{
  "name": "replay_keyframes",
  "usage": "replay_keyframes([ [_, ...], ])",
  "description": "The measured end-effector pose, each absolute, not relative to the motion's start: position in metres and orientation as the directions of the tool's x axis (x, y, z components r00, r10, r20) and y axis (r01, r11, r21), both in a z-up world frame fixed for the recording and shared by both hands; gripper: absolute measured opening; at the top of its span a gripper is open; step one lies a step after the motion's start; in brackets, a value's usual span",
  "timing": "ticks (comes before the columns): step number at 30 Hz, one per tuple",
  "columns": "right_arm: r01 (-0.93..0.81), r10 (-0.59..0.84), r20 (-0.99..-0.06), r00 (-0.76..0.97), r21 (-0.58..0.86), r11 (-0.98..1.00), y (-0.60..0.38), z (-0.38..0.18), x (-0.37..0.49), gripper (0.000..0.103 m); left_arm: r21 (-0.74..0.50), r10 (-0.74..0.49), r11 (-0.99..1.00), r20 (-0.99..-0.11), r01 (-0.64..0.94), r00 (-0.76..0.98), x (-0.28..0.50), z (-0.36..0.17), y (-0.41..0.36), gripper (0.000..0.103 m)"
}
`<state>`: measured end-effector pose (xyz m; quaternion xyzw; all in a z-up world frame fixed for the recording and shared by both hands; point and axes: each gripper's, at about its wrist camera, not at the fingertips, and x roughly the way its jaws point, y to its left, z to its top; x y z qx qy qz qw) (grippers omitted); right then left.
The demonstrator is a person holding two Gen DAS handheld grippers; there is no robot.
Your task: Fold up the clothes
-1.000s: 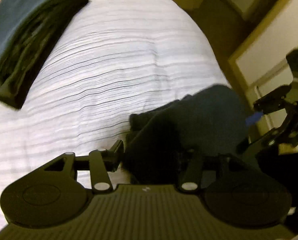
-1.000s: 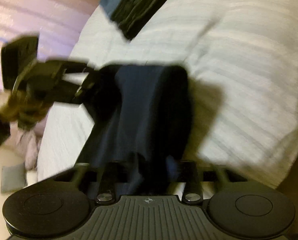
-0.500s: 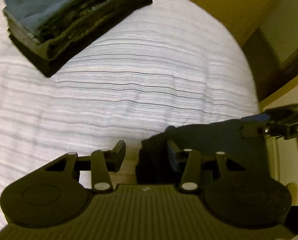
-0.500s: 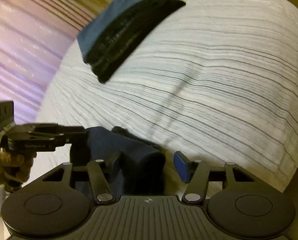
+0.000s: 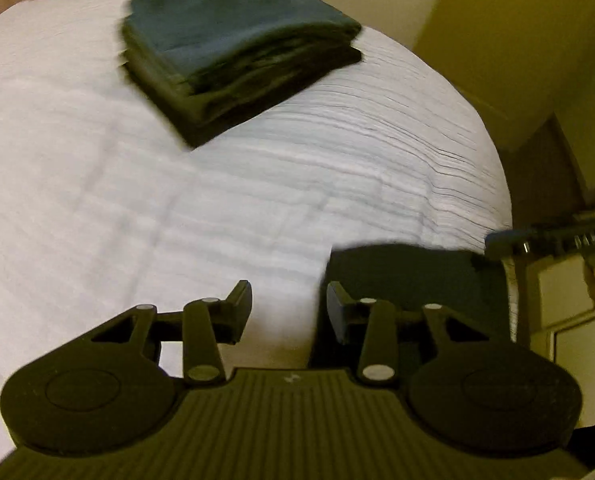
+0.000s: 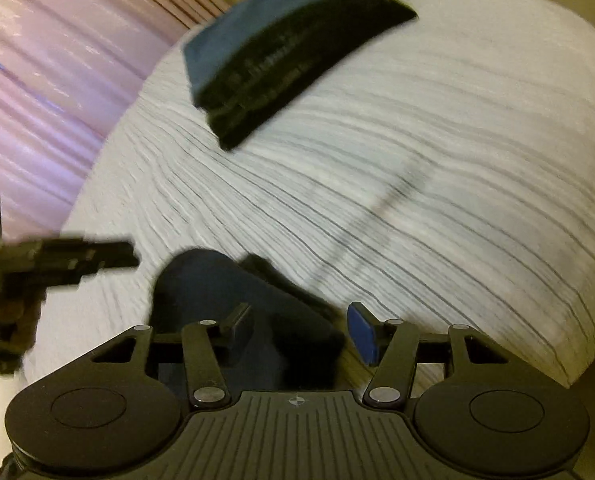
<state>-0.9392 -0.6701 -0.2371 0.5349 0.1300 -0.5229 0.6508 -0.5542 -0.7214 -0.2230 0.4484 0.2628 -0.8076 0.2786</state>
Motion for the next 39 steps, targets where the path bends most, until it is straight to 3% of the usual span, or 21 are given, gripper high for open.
replay_keyframes([
  [7,0.876,-0.57,-0.694,0.44,0.471,0.102,-0.688,-0.219,-0.89,0.056,-0.204,-0.183,-0.635,-0.898,0.746,-0.401,-0.503,-0.236,-0.647,0.035],
  [13,0.853,-0.451,-0.725,0.521,0.462,0.244,-0.704,-0.235,-0.848,0.056,-0.194,-0.191,-0.491,-0.927,0.849,-0.323,-0.471,-0.272,-0.618,0.035],
  [20,0.88,-0.361,-0.811,0.46,0.362,0.308,-0.733,-0.269,-0.824,0.056,-0.191,-0.216,-0.465,-0.923,0.865,-0.32,-0.468,-0.288,-0.626,0.04],
  [25,0.876,-0.387,-0.791,0.474,0.379,0.298,-0.728,-0.241,-0.821,0.056,-0.223,-0.267,-0.4,-0.9,0.889,-0.345,-0.438,-0.264,-0.607,0.035],
  [39,0.903,-0.299,-0.872,0.388,0.293,0.314,-0.76,-0.269,-0.803,0.056,-0.219,-0.207,-0.306,-0.935,0.926,-0.289,-0.438,-0.308,-0.61,0.04],
])
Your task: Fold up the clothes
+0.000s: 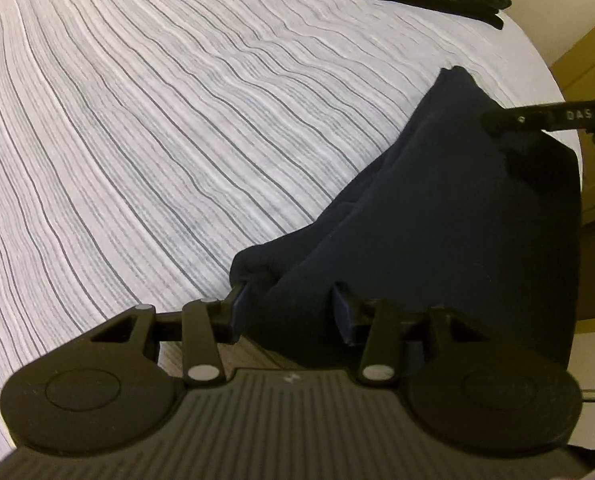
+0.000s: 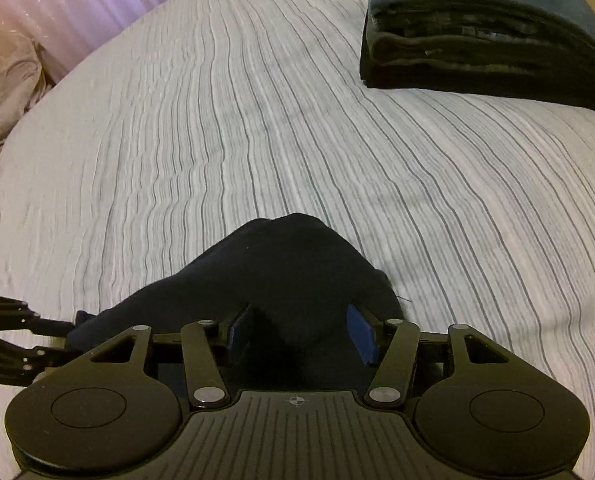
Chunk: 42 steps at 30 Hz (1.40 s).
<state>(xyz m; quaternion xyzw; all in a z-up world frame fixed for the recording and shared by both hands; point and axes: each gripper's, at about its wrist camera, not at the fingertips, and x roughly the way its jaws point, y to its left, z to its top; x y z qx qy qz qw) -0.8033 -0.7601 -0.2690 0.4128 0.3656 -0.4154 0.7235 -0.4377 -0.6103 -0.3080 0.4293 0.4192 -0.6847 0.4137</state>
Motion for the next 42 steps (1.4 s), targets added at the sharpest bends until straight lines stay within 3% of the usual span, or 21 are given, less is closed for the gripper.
replay_keyframes([
  [22,0.921,-0.253,-0.901,0.352,0.286,0.265,-0.699,-0.225,-0.797,0.057,-0.207,-0.237,-0.332,-0.926,0.92,-0.293,-0.433,-0.297,-0.601,0.041],
  [26,0.925,-0.25,-0.904,0.347,0.285,0.253,-0.687,-0.22,-0.796,0.057,-0.197,-0.271,-0.347,-0.915,0.917,-0.299,-0.427,-0.28,-0.594,0.036],
  [34,0.951,-0.327,-0.895,0.302,0.261,0.164,-0.659,-0.196,-0.807,0.057,-0.185,-0.33,-0.444,-0.876,0.877,-0.352,-0.411,-0.241,-0.562,0.036],
  [42,0.973,-0.38,-0.896,0.231,0.22,0.072,-0.603,-0.174,-0.816,0.057,-0.207,-0.275,-0.556,-0.868,0.805,-0.414,-0.423,-0.251,-0.524,0.036],
])
